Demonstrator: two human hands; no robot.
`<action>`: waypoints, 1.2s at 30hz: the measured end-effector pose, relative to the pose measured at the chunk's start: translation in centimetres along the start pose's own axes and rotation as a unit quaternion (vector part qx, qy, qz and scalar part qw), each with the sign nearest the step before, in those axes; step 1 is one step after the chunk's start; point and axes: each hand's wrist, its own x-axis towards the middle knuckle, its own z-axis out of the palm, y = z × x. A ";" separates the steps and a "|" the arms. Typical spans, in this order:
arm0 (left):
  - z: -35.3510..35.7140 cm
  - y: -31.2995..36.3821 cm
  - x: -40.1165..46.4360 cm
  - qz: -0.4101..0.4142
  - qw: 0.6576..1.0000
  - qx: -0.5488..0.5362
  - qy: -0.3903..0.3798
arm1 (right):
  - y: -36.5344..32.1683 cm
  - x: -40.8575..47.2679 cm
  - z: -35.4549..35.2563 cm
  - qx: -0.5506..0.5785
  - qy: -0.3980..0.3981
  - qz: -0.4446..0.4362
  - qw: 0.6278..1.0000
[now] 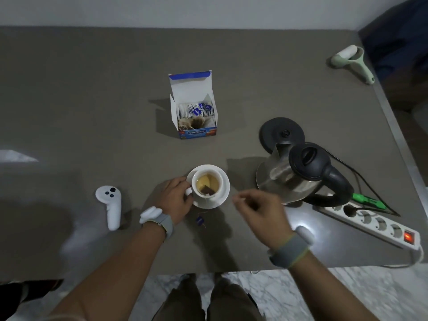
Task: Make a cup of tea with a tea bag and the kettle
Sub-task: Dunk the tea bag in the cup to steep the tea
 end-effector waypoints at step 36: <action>1.3 -1.1 0.4 -0.003 0.995 -0.099 0.017 | -1.1 2.0 8.1 -0.028 0.074 0.002 0.997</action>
